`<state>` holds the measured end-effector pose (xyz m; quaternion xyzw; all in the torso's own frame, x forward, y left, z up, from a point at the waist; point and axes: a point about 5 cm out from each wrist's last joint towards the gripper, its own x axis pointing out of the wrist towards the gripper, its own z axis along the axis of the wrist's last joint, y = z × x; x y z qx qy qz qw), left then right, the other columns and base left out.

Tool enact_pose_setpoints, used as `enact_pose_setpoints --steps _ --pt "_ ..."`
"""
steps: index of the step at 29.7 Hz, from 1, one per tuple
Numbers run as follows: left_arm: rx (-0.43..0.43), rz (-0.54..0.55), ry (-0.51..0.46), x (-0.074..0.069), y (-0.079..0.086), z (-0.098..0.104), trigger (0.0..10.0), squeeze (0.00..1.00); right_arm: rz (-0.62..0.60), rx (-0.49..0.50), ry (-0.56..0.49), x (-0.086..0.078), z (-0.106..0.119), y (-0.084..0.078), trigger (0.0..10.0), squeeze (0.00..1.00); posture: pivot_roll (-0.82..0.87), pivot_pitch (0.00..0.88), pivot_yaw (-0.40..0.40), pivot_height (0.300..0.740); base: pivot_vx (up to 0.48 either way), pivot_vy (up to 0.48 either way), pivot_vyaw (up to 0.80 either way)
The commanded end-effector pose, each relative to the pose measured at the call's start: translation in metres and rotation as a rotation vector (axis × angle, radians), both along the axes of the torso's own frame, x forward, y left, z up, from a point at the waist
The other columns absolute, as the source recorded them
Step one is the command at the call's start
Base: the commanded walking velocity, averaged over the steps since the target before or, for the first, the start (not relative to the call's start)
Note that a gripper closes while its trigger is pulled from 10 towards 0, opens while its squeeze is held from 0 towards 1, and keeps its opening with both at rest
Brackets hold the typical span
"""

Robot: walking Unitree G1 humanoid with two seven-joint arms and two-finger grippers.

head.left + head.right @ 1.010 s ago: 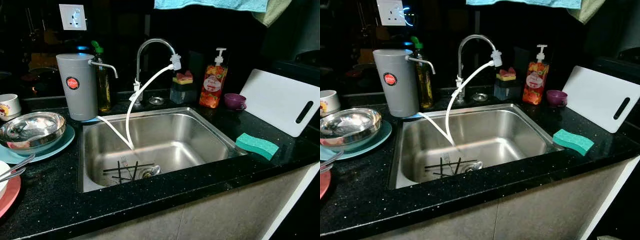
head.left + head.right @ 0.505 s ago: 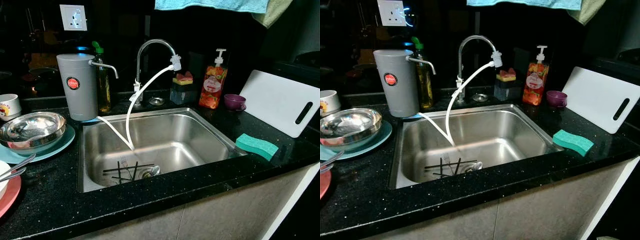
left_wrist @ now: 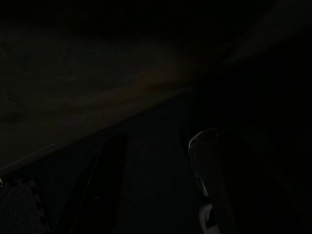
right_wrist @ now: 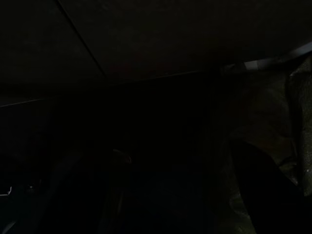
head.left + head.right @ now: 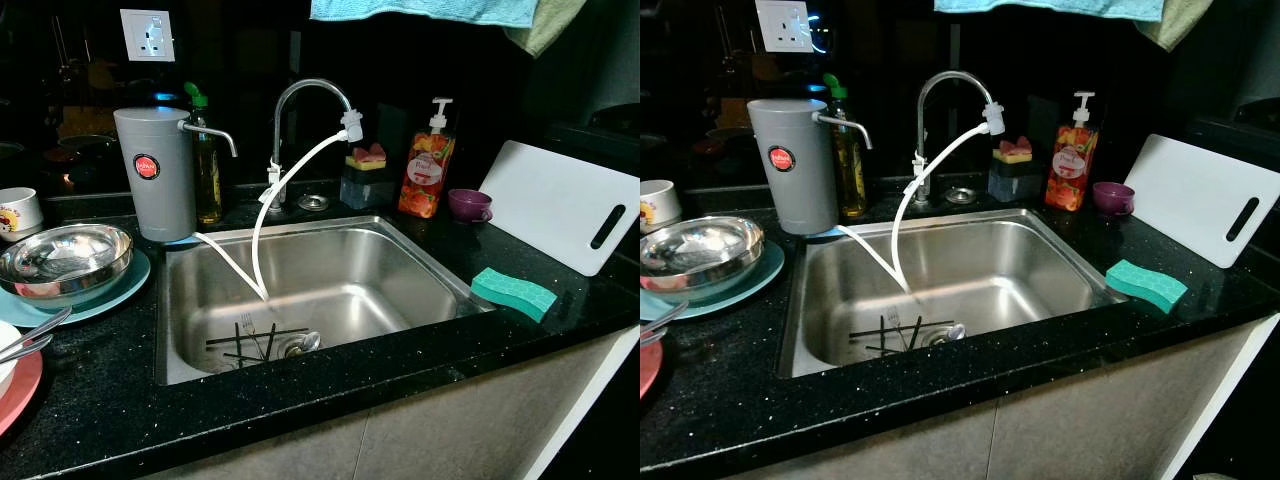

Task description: Kitchen organization

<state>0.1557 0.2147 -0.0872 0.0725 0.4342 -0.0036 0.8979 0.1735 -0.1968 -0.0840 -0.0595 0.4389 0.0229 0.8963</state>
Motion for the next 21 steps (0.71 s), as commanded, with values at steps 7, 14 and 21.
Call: enact_pose_setpoints --steps 7,14,21 --pt "-0.001 -0.013 -0.009 0.0027 -0.0018 0.0009 10.0 0.0 0.003 -0.01 0.009 -0.0014 -0.0005 -0.0022 10.0 0.0 0.05 0.0 -0.071 0.74 0.0 0.0 0.0" --pt "-0.002 -0.013 -0.008 0.0028 -0.002 0.0009 10.0 0.0 0.002 -0.01 0.011 -0.0016 -0.0007 -0.0018 10.0 0.0 0.05 0.003 -0.071 0.74 0.0 0.0 0.0" --pt "-0.002 -0.013 -0.003 0.0022 -0.0022 0.0005 10.0 0.0 0.0 -0.009 0.016 -0.0032 -0.0015 -0.0017 10.0 0.0 0.05 0.003 -0.071 0.74 0.0 0.0 0.0"
